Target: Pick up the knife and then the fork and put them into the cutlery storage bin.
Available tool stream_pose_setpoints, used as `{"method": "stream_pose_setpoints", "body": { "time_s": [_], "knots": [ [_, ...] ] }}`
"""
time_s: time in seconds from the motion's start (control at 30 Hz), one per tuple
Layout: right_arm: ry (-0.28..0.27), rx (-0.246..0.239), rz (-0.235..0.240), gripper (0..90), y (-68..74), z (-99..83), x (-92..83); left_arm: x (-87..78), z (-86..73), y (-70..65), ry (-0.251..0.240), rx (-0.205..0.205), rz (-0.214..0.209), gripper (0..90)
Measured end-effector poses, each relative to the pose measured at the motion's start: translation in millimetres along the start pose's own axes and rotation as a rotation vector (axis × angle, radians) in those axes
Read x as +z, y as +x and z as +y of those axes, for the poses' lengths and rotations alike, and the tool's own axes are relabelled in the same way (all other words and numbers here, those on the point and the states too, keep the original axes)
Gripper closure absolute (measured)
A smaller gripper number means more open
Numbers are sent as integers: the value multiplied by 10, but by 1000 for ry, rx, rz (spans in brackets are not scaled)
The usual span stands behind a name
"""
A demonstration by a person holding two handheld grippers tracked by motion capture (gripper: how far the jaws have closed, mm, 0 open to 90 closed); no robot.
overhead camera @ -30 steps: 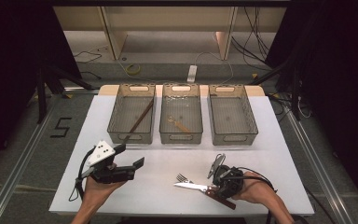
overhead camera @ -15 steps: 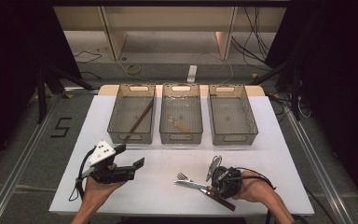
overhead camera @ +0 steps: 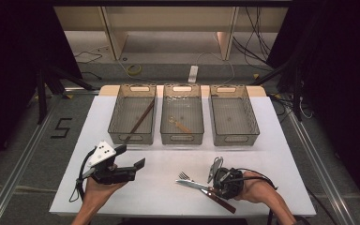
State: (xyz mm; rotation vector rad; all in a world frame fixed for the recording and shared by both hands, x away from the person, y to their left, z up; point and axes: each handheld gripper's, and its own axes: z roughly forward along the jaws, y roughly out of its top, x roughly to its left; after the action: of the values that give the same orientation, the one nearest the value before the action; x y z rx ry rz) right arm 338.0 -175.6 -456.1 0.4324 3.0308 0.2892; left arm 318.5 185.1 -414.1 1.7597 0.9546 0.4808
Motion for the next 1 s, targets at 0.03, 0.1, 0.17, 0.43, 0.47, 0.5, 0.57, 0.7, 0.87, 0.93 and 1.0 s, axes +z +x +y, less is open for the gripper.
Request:
{"method": "stream_pose_setpoints", "body": {
  "time_s": [0.03, 0.1, 0.17, 0.43, 0.47, 0.5, 0.57, 0.7, 0.87, 0.93, 1.0],
  "knots": [
    [-1, 2, 1, 767, 0, -2, -2, 1, 0, 0, 0, 0, 0, 149],
    [0, 8, 4, 767, 0, -5, -6, 1, 0, 0, 0, 0, 0, 149],
    [2, 6, 7, 768, -5, -9, -16, 0, 1, 0, 0, 0, 0, 149],
    [-73, 40, 2, 769, -71, -55, -111, 2, 0, -2, -2, -2, 1, 149],
    [-77, 31, 5, 769, -80, -62, -122, 1, 0, -1, -2, -3, 1, 148],
    [-81, 41, 6, 769, -81, -63, -134, 1, 0, -1, -2, -3, 1, 149],
    [-104, 60, 12, 769, -78, -64, -158, 2, 0, -1, -3, -3, 2, 149],
    [-159, 69, 15, 769, -114, -74, -239, 0, 0, 1, -3, -4, 2, 149],
    [-237, 157, 7, 769, -211, -95, -335, -2, 1, 1, -6, -6, -1, 147],
    [-256, 178, 3, 769, -256, -100, -356, -1, 0, 1, -5, -5, -1, 146],
    [-270, 188, -2, 769, -289, -98, -370, 0, 0, 2, -5, -6, -1, 146]
  ]
}}
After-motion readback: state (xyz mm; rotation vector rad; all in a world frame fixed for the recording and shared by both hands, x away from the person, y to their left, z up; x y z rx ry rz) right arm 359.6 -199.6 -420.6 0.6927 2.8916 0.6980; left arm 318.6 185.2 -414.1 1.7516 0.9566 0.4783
